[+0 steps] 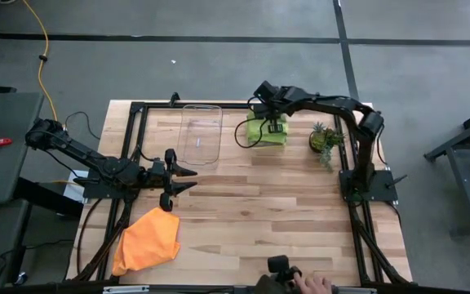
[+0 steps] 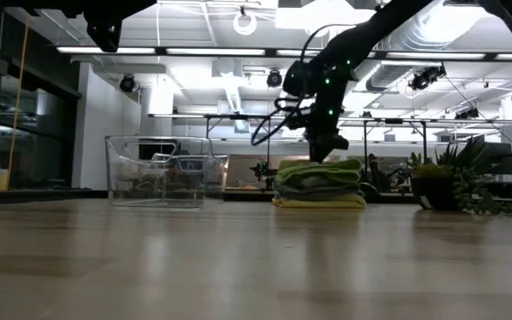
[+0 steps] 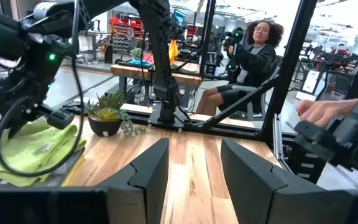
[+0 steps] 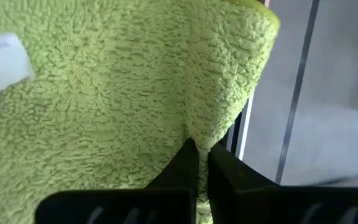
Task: Fold microfiber towels
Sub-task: Stack the green microfiber cloth on the gray microfiber cloth, then fold the orange microfiber cloth
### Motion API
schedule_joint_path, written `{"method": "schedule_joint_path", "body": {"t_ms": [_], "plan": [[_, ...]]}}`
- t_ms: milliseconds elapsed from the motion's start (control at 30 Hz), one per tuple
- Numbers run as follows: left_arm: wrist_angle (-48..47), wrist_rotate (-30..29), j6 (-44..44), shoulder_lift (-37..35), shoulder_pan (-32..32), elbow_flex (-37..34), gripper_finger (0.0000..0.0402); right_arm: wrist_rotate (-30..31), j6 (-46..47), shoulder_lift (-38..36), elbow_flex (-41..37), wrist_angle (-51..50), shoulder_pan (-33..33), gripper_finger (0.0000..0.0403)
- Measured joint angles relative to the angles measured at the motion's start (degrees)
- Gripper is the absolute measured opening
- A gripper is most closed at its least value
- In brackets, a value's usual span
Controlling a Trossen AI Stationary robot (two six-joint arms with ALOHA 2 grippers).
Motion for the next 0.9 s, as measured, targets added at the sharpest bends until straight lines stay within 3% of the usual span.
{"method": "schedule_joint_path", "body": {"t_ms": [267,400,667,767,900], "plan": [[-0.2,0.0,0.0,0.0,0.0,0.0,0.0138,1.7,3.0,0.7,-0.6,-0.4,0.2,0.0016],[-0.2,0.0,0.0,0.0,0.0,0.0,0.0138,3.5,4.5,0.7,0.4,-0.9,1.1,0.0077],[-1.0,0.0,0.0,0.0,0.0,0.0,0.0138,14.6,6.2,0.7,7.4,-5.3,3.9,0.0201],[-2.0,0.1,0.0,0.0,0.0,0.0,0.0138,13.0,11.9,0.3,10.7,-9.8,3.9,0.0214],[-3.4,0.1,0.0,0.0,0.0,0.0,0.0138,3.9,19.7,-3.4,10.2,-11.4,3.6,0.0212]]}}
